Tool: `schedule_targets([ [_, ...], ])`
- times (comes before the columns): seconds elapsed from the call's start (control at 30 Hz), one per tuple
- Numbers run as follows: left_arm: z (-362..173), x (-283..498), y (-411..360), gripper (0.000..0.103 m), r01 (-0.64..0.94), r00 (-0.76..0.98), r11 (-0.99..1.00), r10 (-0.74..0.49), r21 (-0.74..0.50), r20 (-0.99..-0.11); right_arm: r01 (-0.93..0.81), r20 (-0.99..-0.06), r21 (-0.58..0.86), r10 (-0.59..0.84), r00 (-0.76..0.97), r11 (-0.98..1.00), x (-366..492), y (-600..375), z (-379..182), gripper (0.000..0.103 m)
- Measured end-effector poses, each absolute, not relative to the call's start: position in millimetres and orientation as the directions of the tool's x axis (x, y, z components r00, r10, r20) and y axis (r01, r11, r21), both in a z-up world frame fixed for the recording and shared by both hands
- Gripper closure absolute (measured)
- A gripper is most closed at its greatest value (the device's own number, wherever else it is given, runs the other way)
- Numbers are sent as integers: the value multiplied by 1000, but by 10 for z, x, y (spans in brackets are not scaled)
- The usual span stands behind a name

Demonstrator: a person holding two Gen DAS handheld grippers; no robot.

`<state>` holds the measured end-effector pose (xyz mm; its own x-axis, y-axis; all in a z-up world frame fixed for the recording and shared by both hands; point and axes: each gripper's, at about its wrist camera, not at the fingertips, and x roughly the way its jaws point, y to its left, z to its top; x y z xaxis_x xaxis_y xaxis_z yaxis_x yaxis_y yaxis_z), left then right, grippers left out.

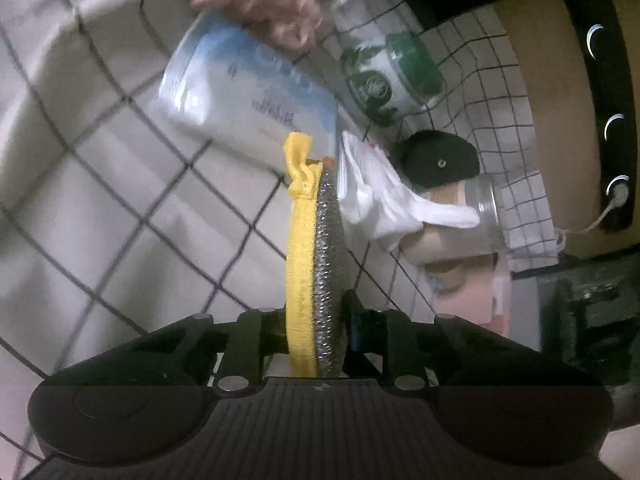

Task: Organize soft objects
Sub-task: 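Carry the glittery pad into the pink box while the right tool grasps the tape roll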

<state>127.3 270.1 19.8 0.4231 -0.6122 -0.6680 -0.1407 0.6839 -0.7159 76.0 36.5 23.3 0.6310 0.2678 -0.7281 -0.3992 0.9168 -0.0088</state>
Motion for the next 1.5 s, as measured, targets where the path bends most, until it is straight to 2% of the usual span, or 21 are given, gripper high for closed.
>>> schedule_targets([
  [0.03, 257, 1271, 2684, 85, -119, 443, 713, -585, -691, -680, -400, -728, -22, 260, 635, 916, 753, 358, 244, 38],
  [0.13, 486, 1245, 2587, 85, -20, 499, 788, -525, -615, -689, -348, -682, -92, 196, 705, 933, 705, 219, 350, 40],
  [0.27, 674, 1209, 2408, 85, 102, 497, 820, -533, -563, -685, -167, -566, -310, -41, 823, 936, 735, 57, 482, 46],
  [0.33, 737, 1175, 2280, 85, 162, 483, 827, -542, -539, -687, -155, -558, -367, -84, 826, 917, 834, -6, 507, 46],
  [0.43, 773, 1122, 2164, 85, 214, 470, 828, -552, -518, -689, -218, -592, -423, -86, 802, 880, 979, -41, 467, 46],
  [0.57, 764, 1075, 2194, 85, 210, 467, 829, -550, -518, -692, -251, -643, -364, -47, 764, 897, 1075, -98, 458, 48],
  [0.7, 719, 1075, 2278, 85, 163, 469, 837, -532, -523, -705, -208, -616, -373, -73, 784, 904, 1128, -125, 429, 49],
  [1.03, 630, 1012, 2381, 85, 115, 445, 839, -522, -532, -727, -384, -645, -550, -85, 760, 742, 1298, 7, 180, 49],
  [1.1, 632, 1004, 2385, 85, 117, 444, 838, -524, -532, -727, -390, -641, -559, -83, 763, 732, 1321, 9, 182, 53],
  [1.13, 636, 1003, 2382, 85, 122, 442, 837, -527, -533, -726, -393, -644, -558, -83, 761, 731, 1325, 3, 185, 58],
  [1.5, 690, 1058, 1956, 85, 284, 340, 794, -607, -537, -718, -345, -626, -496, -53, 778, 797, 842, -142, 567, 59],
])
